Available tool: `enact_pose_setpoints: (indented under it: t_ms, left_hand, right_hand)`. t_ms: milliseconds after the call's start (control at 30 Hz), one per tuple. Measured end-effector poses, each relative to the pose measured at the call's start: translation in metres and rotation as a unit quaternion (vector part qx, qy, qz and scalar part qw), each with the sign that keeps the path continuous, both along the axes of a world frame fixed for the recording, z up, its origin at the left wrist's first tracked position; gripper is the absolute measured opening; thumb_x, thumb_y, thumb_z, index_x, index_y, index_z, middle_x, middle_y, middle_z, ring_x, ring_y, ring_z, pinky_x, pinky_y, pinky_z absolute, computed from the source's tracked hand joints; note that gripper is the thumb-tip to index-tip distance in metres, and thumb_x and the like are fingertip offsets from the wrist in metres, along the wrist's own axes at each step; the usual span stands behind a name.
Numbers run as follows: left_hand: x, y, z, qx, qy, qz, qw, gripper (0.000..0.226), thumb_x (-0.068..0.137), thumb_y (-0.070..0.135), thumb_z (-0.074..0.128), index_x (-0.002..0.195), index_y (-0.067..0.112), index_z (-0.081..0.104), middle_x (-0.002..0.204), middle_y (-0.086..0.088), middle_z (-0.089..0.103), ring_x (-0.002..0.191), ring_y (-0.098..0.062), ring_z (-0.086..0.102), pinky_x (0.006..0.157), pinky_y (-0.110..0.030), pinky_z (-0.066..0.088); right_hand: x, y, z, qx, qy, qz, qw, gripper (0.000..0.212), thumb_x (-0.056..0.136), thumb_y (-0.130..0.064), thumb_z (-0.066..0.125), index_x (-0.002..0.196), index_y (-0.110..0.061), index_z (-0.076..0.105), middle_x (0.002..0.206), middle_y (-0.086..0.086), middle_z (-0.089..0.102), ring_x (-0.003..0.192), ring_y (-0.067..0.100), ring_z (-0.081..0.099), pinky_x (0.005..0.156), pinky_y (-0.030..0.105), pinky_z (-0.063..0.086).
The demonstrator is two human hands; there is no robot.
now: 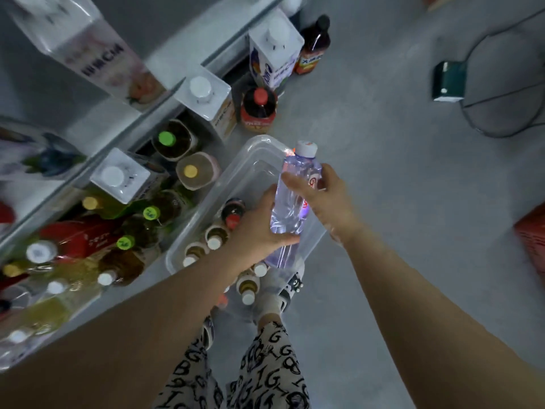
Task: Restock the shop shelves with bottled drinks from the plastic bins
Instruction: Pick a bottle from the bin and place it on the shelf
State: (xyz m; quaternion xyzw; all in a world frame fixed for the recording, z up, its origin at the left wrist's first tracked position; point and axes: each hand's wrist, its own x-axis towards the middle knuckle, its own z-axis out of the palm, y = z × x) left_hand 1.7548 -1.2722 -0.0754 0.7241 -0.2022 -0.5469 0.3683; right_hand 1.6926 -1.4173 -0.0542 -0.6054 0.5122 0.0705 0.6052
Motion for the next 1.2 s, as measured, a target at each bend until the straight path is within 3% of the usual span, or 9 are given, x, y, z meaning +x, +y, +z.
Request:
enact_pose_setpoints:
  t_ms: [167, 333, 433, 567, 667, 767, 933, 1033, 1200]
  left_hand:
    - [0.012, 0.034, 0.049, -0.046, 0.034, 0.017, 0.998, 0.095, 0.077, 0.018, 0.081, 0.152, 0.030, 0.023, 0.137, 0.017, 0.054, 0.126, -0.004, 0.053, 0.104, -0.038, 0.048]
    - [0.032, 0.080, 0.090, -0.059, 0.121, 0.021, 0.991, 0.093, 0.087, 0.004, 0.071, 0.153, 0.040, 0.017, 0.131, 0.020, 0.058, 0.122, 0.000, 0.056, 0.099, -0.034, 0.052]
    - [0.033, 0.106, 0.107, -0.048, 0.123, 0.024, 0.991, 0.090, 0.089, 0.012, 0.071, 0.154, 0.042, 0.017, 0.138, 0.014, 0.054, 0.124, -0.002, 0.054, 0.101, -0.040, 0.051]
    - [0.027, 0.138, 0.122, -0.062, 0.116, 0.041, 0.990, 0.077, 0.093, 0.004, 0.062, 0.152, 0.036, 0.025, 0.125, 0.022, 0.052, 0.106, 0.017, 0.056, 0.084, -0.020, 0.056]
    - [0.016, 0.164, 0.124, -0.063, 0.109, 0.056, 0.990, 0.080, 0.092, 0.006, 0.066, 0.152, 0.039, 0.025, 0.135, 0.015, 0.055, 0.120, -0.004, 0.058, 0.096, -0.035, 0.054]
    - [-0.001, 0.189, 0.127, -0.078, 0.088, 0.065, 0.991, 0.089, 0.081, 0.004, 0.078, 0.150, 0.031, 0.030, 0.133, 0.011, 0.059, 0.119, -0.006, 0.060, 0.094, -0.030, 0.055]
    - [-0.046, 0.238, 0.143, -0.086, 0.034, 0.120, 0.989, 0.096, 0.062, 0.022, 0.090, 0.144, 0.029, 0.040, 0.125, 0.010, 0.062, 0.109, -0.005, 0.065, 0.086, -0.030, 0.056]
    - [-0.070, 0.268, 0.161, -0.081, 0.026, 0.168, 0.982, 0.090, 0.064, -0.001, 0.088, 0.136, 0.026, 0.042, 0.111, 0.015, 0.062, 0.095, 0.006, 0.064, 0.075, -0.015, 0.052]
    - [-0.090, 0.323, 0.174, -0.061, 0.006, 0.205, 0.977, 0.093, 0.052, 0.026, 0.089, 0.125, 0.053, 0.040, 0.118, 0.012, 0.062, 0.109, -0.016, 0.062, 0.088, -0.034, 0.056]
  right_hand:
    - [0.009, 0.034, 0.040, 0.050, 0.011, 0.028, 0.998, 0.051, 0.078, -0.060, 0.073, 0.107, -0.019, 0.072, 0.098, -0.001, 0.077, 0.089, 0.016, 0.072, 0.090, 0.037, 0.056]
    - [-0.005, 0.073, 0.076, 0.165, -0.026, -0.034, 0.985, 0.033, 0.092, -0.024, 0.070, 0.124, -0.014, 0.064, 0.109, 0.010, 0.073, 0.089, 0.018, 0.071, 0.082, 0.030, 0.053]
    - [-0.008, 0.097, 0.092, 0.200, -0.047, -0.030, 0.978, 0.045, 0.086, -0.007, 0.073, 0.128, -0.012, 0.058, 0.106, 0.010, 0.072, 0.088, 0.023, 0.072, 0.081, 0.035, 0.057]
    - [-0.012, 0.129, 0.098, 0.177, -0.052, 0.004, 0.983, 0.065, 0.069, -0.009, 0.084, 0.128, -0.014, 0.056, 0.110, 0.010, 0.072, 0.101, 0.031, 0.071, 0.090, 0.045, 0.058]
    - [-0.019, 0.150, 0.100, 0.158, -0.057, 0.035, 0.985, 0.056, 0.076, -0.001, 0.083, 0.125, -0.014, 0.058, 0.097, -0.002, 0.071, 0.093, 0.021, 0.072, 0.080, 0.034, 0.060]
    - [-0.027, 0.170, 0.105, 0.138, -0.056, 0.076, 0.986, 0.046, 0.080, 0.000, 0.080, 0.118, -0.016, 0.060, 0.093, -0.002, 0.067, 0.077, 0.012, 0.069, 0.067, 0.022, 0.055]
    - [-0.051, 0.218, 0.121, 0.107, -0.056, 0.131, 0.984, 0.055, 0.071, -0.013, 0.089, 0.119, -0.015, 0.062, 0.103, 0.004, 0.070, 0.093, 0.021, 0.072, 0.084, 0.039, 0.060]
    - [-0.066, 0.244, 0.138, 0.113, -0.069, 0.155, 0.979, 0.033, 0.079, 0.001, 0.081, 0.104, -0.016, 0.066, 0.082, -0.007, 0.074, 0.074, 0.010, 0.070, 0.066, 0.024, 0.058]
    - [-0.074, 0.293, 0.156, 0.114, -0.073, 0.203, 0.970, 0.039, 0.075, -0.012, 0.086, 0.110, -0.018, 0.069, 0.095, -0.001, 0.076, 0.089, 0.016, 0.074, 0.073, 0.031, 0.060]
